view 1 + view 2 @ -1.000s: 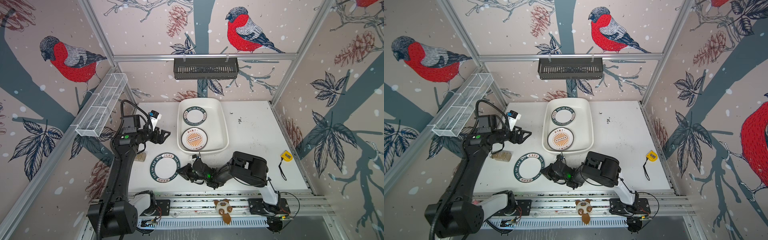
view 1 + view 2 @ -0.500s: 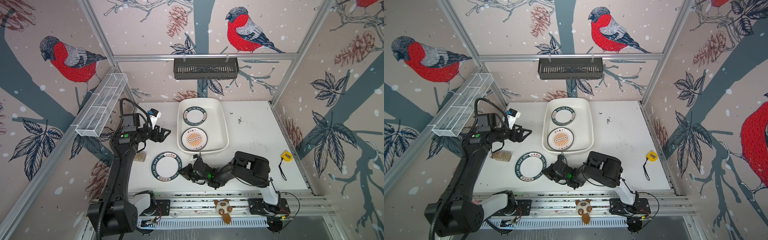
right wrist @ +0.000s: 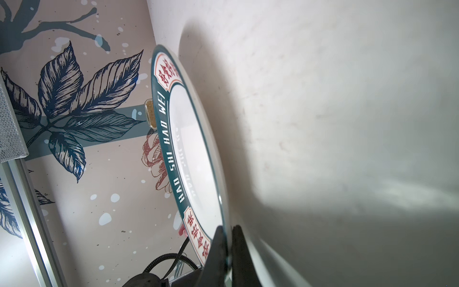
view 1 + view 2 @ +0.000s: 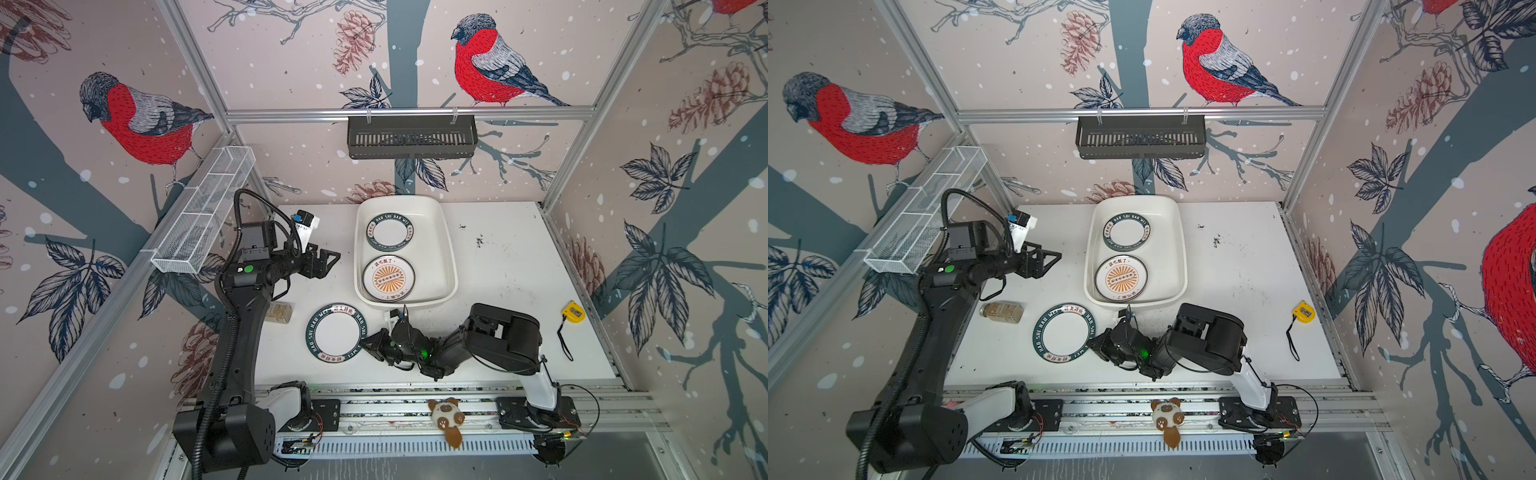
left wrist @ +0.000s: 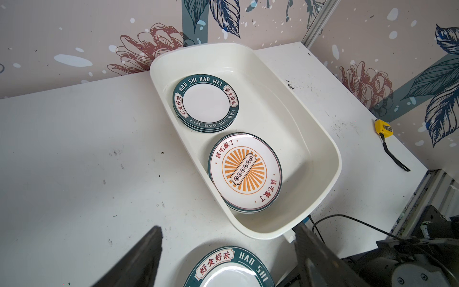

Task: Place the plates into the plastic bin on the countertop
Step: Pick up the plate from the bottom-left of the table.

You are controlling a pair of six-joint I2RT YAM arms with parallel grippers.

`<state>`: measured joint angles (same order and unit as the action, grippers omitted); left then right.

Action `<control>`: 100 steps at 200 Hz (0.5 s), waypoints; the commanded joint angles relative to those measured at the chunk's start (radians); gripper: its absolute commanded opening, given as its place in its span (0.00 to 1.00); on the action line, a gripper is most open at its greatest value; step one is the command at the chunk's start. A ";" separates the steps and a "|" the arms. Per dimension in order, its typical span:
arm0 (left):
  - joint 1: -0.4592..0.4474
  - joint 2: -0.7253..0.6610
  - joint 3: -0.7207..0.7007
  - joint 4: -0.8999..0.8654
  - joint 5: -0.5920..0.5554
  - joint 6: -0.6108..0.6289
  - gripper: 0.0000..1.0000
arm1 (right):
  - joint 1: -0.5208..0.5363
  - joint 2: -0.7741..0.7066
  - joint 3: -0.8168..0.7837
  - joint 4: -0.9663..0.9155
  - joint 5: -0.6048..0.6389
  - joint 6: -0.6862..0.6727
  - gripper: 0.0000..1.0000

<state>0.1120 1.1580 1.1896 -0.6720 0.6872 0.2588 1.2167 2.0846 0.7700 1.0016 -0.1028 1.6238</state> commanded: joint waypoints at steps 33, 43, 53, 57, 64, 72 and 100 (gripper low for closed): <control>0.003 0.008 0.037 0.000 0.013 -0.062 0.84 | 0.002 -0.016 -0.010 0.013 -0.037 0.000 0.00; 0.003 0.013 0.048 -0.001 0.022 -0.077 0.84 | 0.002 -0.016 -0.015 0.027 -0.045 0.006 0.00; 0.003 0.015 0.055 0.002 0.031 -0.089 0.84 | 0.002 -0.020 -0.018 0.034 -0.050 0.008 0.00; 0.004 0.015 0.055 0.004 0.033 -0.094 0.84 | 0.003 -0.023 -0.019 0.034 -0.051 0.007 0.00; 0.004 0.014 0.057 0.010 0.036 -0.102 0.84 | 0.005 -0.028 -0.020 0.033 -0.053 0.003 0.00; 0.003 0.014 0.059 0.015 0.037 -0.110 0.84 | 0.006 -0.035 -0.020 0.025 -0.057 -0.002 0.00; 0.003 0.013 0.059 0.040 0.037 -0.135 0.84 | 0.007 -0.049 -0.026 0.027 -0.061 -0.008 0.00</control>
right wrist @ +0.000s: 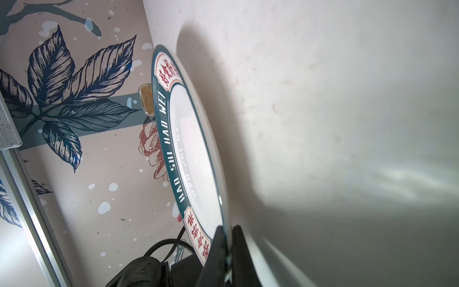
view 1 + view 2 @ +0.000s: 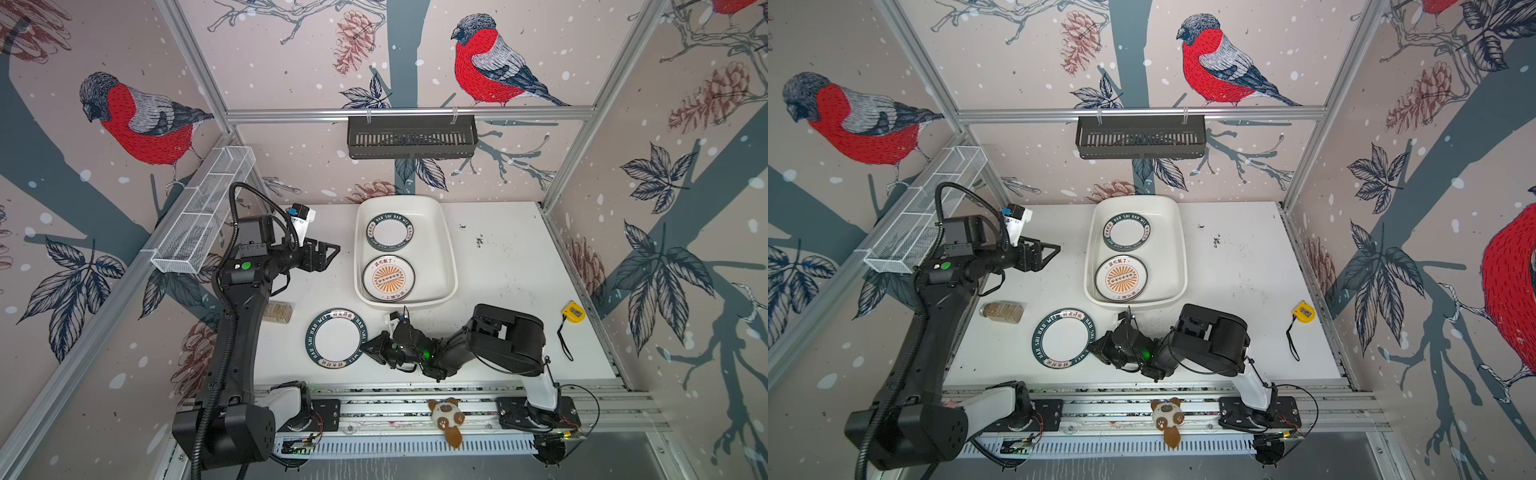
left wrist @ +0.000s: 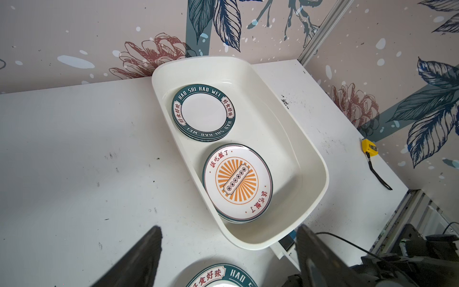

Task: Place the plates into the plastic bin on the countertop
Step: Pick up the plate from the bottom-left of the table.

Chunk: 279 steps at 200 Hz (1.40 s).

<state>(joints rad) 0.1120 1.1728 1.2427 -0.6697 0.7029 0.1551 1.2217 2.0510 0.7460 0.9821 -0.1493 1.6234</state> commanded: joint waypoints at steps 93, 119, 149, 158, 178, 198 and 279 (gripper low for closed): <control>0.003 0.010 0.059 0.009 -0.009 -0.075 0.87 | 0.012 -0.030 -0.020 0.091 -0.039 -0.008 0.00; 0.004 0.001 0.064 0.006 -0.011 -0.078 0.92 | 0.015 -0.050 -0.035 0.099 -0.032 -0.010 0.00; 0.004 -0.030 0.054 0.034 -0.024 -0.088 0.96 | 0.016 -0.069 -0.055 0.122 -0.029 -0.013 0.00; 0.003 -0.033 0.060 0.033 -0.025 -0.092 0.96 | 0.015 -0.072 -0.058 0.125 -0.029 -0.015 0.00; 0.003 -0.026 0.087 0.018 -0.038 -0.097 0.96 | 0.019 -0.081 -0.059 0.132 -0.030 -0.016 0.00; 0.003 -0.012 0.117 -0.006 -0.056 -0.107 0.94 | 0.023 -0.094 -0.060 0.123 -0.032 -0.024 0.00; 0.003 0.012 0.214 -0.058 -0.072 -0.118 0.93 | 0.025 -0.163 -0.094 0.139 -0.031 -0.038 0.00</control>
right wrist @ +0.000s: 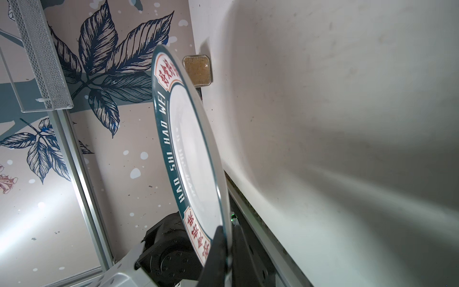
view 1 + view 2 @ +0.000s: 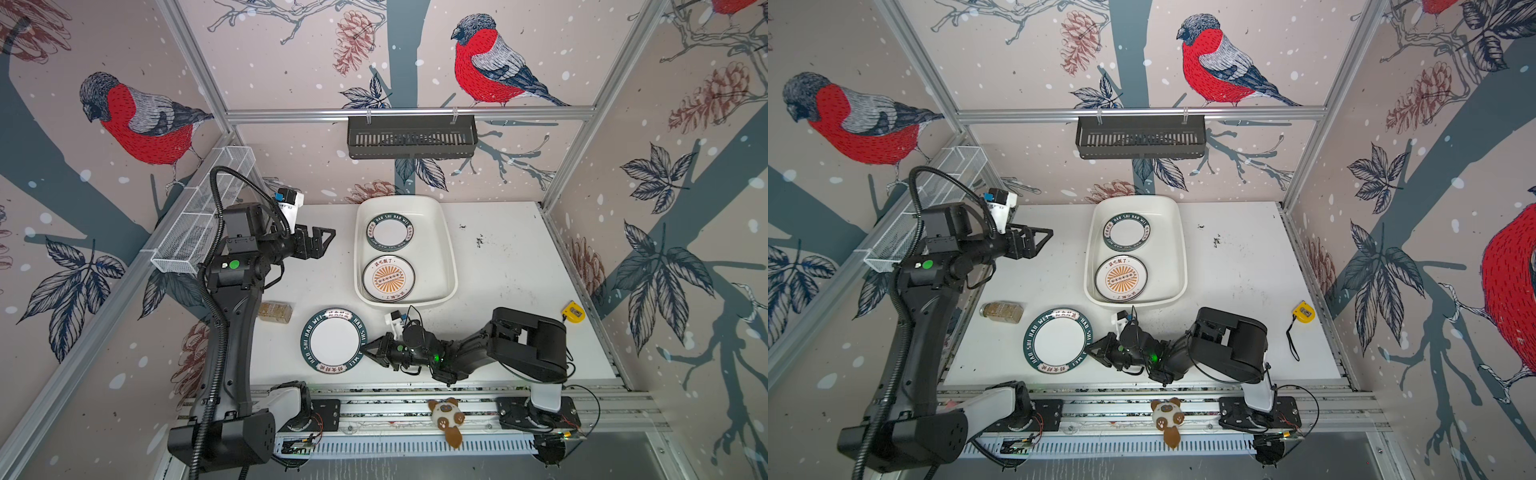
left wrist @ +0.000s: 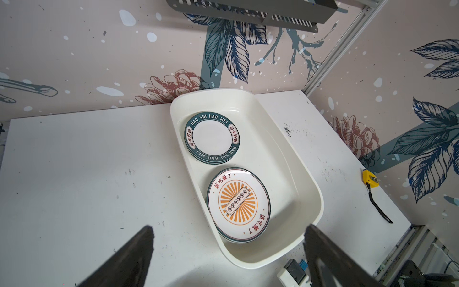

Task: Place the plates into the plastic bin on the countertop
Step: Pick up the plate from the bottom-left of the table, then place the plate in the plastic bin.

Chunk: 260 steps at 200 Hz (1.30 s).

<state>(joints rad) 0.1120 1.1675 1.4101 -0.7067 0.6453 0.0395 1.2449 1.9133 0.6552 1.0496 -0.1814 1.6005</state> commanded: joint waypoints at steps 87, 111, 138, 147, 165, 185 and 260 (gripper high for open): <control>0.003 0.045 0.213 -0.086 -0.011 0.016 0.93 | -0.023 -0.203 0.051 -0.147 -0.018 -0.141 0.00; 0.004 0.052 0.266 -0.103 -0.013 0.007 0.93 | -0.056 -0.259 0.072 -0.226 -0.034 -0.182 0.00; 0.003 0.064 0.347 -0.133 0.002 -0.004 0.93 | -0.102 -0.298 0.101 -0.302 -0.076 -0.226 0.00; 0.004 0.070 0.377 -0.144 0.009 -0.006 0.93 | -0.119 -0.308 0.113 -0.326 -0.085 -0.241 0.00; 0.003 0.068 0.405 -0.138 0.011 -0.012 0.93 | -0.157 -0.327 0.135 -0.383 -0.104 -0.268 0.00; 0.003 0.066 0.402 -0.131 0.007 -0.011 0.93 | -0.207 -0.352 0.169 -0.452 -0.127 -0.306 0.00; 0.003 -0.004 0.143 0.040 0.060 0.006 0.93 | -0.425 -0.367 0.317 -0.652 -0.246 -0.423 0.00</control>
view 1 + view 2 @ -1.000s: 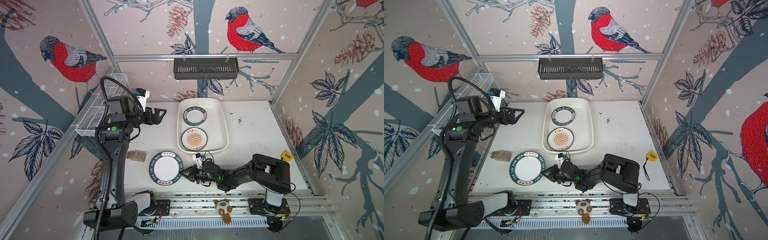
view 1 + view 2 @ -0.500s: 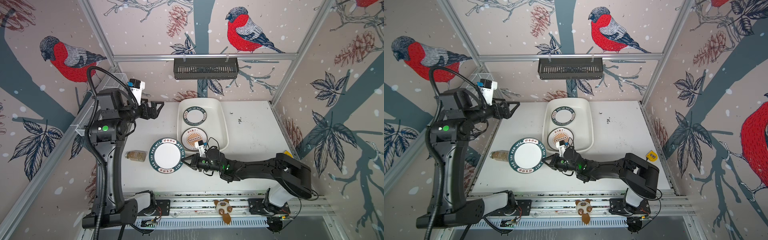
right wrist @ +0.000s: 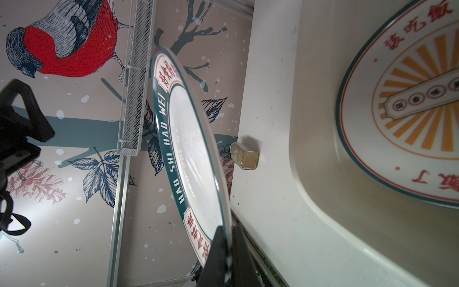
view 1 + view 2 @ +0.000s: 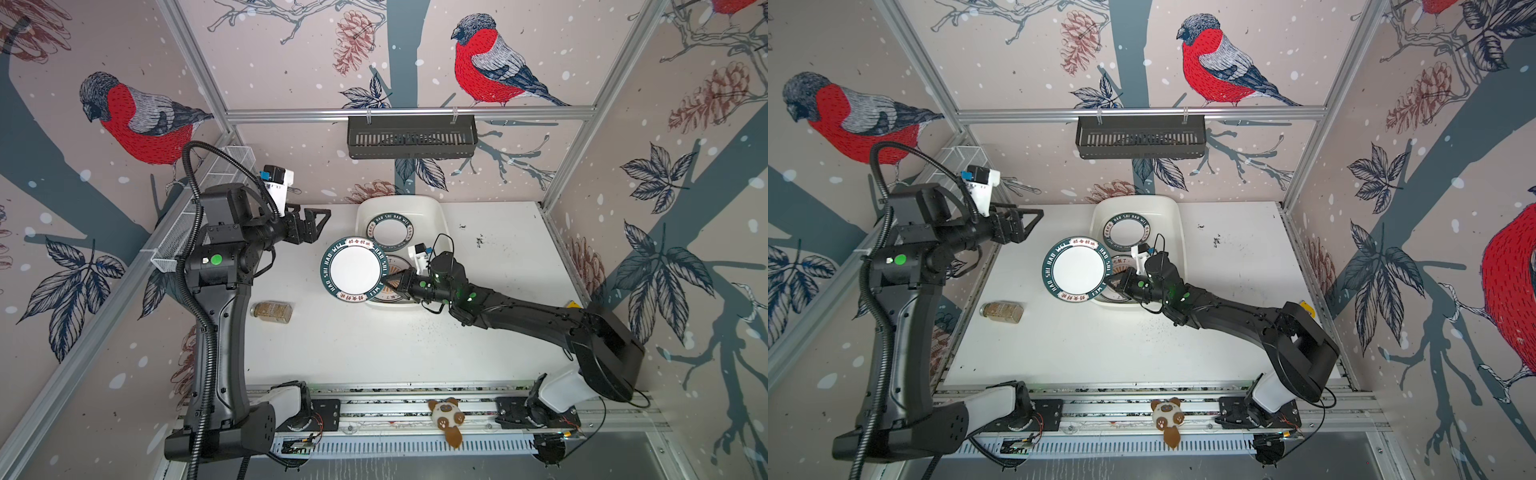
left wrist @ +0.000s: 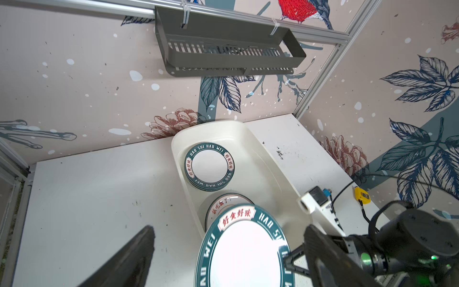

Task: Place the plates into the plastic bin on the countertop
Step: Place the plate in the plastic bin.

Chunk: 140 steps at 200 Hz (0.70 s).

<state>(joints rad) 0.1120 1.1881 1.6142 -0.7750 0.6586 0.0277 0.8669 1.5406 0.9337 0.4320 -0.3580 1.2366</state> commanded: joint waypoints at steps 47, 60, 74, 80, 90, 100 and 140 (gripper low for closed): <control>0.004 -0.062 -0.190 0.207 0.087 0.041 0.93 | -0.163 0.060 0.115 -0.062 -0.162 -0.100 0.00; 0.004 -0.070 -0.211 0.227 0.093 0.037 0.93 | -0.193 0.077 0.127 -0.057 -0.186 -0.105 0.00; 0.005 -0.071 -0.231 0.246 0.110 0.031 0.93 | -0.225 0.098 0.140 -0.058 -0.214 -0.116 0.00; 0.004 -0.070 -0.238 0.253 0.117 0.031 0.93 | -0.238 0.106 0.144 -0.056 -0.223 -0.118 0.00; 0.003 -0.066 -0.250 0.266 0.121 0.028 0.93 | -0.260 0.119 0.152 -0.050 -0.239 -0.121 0.00; 0.002 -0.058 -0.263 0.275 0.123 0.025 0.93 | -0.278 0.133 0.158 -0.040 -0.255 -0.120 0.00; -0.010 -0.047 -0.388 0.360 0.184 0.024 0.94 | -0.330 0.187 0.199 -0.021 -0.302 -0.129 0.00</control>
<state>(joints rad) 0.1120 1.1381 1.2732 -0.5030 0.7853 0.0521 0.5587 1.7042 1.1034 0.3485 -0.5964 1.1336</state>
